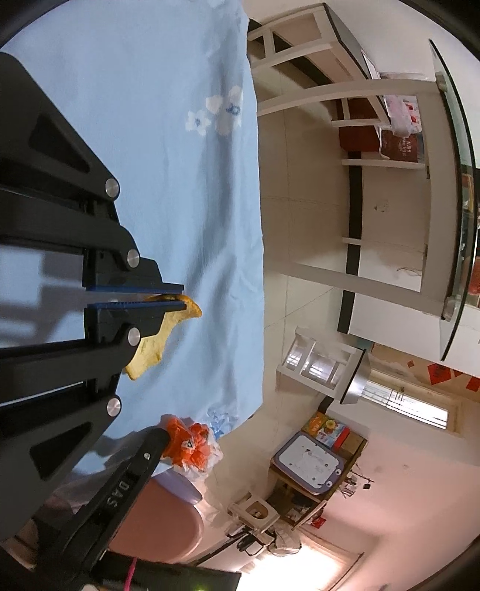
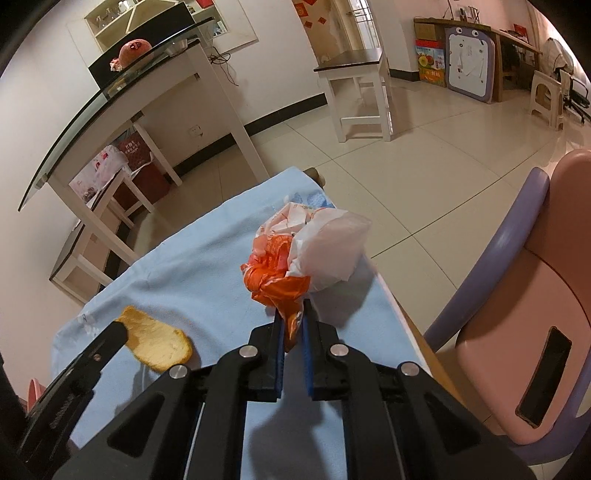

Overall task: Collect trash
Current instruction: 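Grasp the orange plastic bag with the right tool while the left tool grasps the orange peel, then carry the orange bag and orange peel over the pink bucket with both tools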

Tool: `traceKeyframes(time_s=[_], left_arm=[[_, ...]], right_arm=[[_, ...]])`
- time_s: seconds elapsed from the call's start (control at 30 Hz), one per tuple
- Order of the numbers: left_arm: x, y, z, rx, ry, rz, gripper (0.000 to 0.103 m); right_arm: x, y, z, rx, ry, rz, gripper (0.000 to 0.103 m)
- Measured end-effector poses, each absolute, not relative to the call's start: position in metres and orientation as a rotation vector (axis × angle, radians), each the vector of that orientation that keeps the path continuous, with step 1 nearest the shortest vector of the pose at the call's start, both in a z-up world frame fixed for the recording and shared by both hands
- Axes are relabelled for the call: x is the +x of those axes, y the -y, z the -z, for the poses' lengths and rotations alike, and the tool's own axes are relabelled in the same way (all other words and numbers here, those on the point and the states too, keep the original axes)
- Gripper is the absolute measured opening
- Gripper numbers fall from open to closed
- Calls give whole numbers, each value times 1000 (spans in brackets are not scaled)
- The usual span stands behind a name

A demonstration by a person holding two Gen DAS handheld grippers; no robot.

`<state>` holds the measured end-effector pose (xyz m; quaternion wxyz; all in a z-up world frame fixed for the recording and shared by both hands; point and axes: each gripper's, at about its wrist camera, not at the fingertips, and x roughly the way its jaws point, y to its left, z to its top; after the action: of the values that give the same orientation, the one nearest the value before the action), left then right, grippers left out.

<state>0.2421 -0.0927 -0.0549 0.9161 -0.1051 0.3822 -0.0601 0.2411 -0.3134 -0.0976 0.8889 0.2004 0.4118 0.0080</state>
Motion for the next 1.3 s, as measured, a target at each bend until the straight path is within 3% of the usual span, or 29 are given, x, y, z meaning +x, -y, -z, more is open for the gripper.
traceKeyframes(time_s=[0.9, 1.3], left_arm=[[76, -11, -2, -284, -663, -150, 3], [14, -41, 0, -283, -655, -273, 3]], right_arm=[[195, 247, 50, 255, -645, -497, 7], [193, 240, 53, 230, -679, -531, 7]])
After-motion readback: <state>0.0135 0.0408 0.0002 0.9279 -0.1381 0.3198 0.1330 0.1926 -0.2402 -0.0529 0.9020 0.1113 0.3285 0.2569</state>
